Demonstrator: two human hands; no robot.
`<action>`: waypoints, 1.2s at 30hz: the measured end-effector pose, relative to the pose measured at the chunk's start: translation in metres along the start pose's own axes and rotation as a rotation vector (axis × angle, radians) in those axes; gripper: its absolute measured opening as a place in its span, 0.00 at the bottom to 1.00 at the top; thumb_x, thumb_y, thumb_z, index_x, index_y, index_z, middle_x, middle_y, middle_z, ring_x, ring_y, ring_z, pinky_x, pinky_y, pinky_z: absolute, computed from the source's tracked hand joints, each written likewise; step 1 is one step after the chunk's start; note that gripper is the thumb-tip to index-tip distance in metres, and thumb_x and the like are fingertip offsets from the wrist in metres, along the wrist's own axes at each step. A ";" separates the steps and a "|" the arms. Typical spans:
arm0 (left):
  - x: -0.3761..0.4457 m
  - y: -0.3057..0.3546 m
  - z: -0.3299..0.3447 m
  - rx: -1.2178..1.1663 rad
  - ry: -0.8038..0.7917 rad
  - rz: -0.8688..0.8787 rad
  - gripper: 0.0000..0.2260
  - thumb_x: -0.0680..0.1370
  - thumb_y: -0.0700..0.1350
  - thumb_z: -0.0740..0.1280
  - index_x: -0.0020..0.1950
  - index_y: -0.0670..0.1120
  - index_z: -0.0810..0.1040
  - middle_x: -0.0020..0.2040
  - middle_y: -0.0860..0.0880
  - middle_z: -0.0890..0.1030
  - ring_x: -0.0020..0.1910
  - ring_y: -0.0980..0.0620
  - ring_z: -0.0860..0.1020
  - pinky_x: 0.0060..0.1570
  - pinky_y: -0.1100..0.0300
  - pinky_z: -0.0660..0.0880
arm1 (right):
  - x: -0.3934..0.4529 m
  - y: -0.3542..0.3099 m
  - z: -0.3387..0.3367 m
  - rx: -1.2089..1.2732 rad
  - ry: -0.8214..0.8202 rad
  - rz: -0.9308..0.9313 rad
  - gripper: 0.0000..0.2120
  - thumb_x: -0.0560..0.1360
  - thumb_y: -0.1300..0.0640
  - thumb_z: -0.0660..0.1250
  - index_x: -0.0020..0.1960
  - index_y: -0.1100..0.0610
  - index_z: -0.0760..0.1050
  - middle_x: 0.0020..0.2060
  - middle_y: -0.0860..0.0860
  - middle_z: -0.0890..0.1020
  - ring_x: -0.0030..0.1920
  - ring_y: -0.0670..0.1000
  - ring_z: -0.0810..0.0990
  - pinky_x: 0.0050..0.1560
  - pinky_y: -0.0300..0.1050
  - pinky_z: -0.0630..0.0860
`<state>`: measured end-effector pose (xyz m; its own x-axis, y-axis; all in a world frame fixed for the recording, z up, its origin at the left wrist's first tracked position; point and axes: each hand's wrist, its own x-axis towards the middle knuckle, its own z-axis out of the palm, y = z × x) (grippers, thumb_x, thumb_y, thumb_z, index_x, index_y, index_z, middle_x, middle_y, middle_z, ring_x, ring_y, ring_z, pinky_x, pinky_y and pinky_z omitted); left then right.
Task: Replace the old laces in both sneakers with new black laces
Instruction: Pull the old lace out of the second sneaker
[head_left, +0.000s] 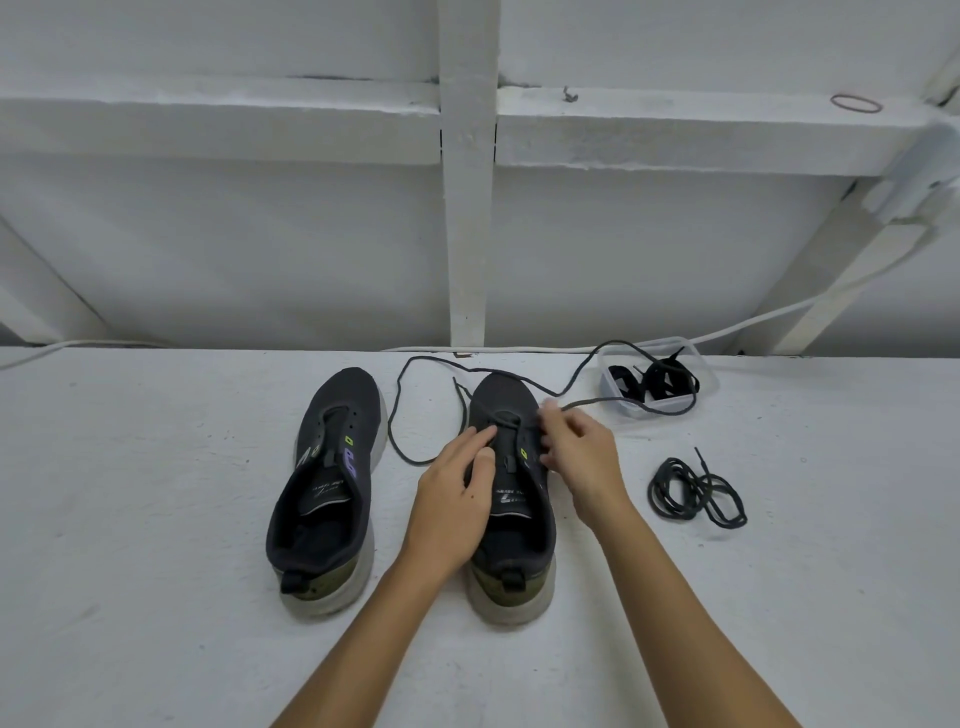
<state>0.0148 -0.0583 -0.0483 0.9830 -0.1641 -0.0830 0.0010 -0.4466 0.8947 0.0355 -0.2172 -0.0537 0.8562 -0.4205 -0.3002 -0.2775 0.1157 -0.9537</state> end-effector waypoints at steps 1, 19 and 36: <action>0.000 0.000 0.000 0.002 -0.002 0.001 0.17 0.84 0.49 0.57 0.72 0.55 0.74 0.74 0.56 0.71 0.73 0.60 0.66 0.75 0.57 0.62 | 0.000 0.002 -0.002 -0.103 -0.070 -0.039 0.10 0.79 0.49 0.71 0.48 0.56 0.83 0.41 0.50 0.84 0.41 0.46 0.82 0.42 0.40 0.81; 0.000 0.001 -0.001 0.006 -0.011 -0.005 0.16 0.84 0.49 0.57 0.71 0.55 0.75 0.73 0.55 0.72 0.73 0.59 0.67 0.75 0.55 0.63 | -0.002 0.006 -0.007 -0.306 -0.025 -0.193 0.06 0.80 0.55 0.67 0.46 0.54 0.80 0.41 0.47 0.85 0.40 0.43 0.81 0.43 0.38 0.78; 0.000 0.007 -0.020 0.108 0.131 -0.026 0.14 0.84 0.46 0.56 0.61 0.51 0.81 0.46 0.59 0.82 0.47 0.66 0.78 0.43 0.76 0.69 | -0.037 -0.034 -0.042 -0.341 -0.224 -0.031 0.11 0.84 0.58 0.60 0.50 0.57 0.81 0.36 0.50 0.80 0.38 0.46 0.82 0.45 0.45 0.82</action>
<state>0.0184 -0.0440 -0.0336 0.9984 -0.0381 -0.0415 0.0142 -0.5423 0.8401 -0.0047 -0.2431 -0.0094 0.9297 -0.2085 -0.3036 -0.3464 -0.2152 -0.9131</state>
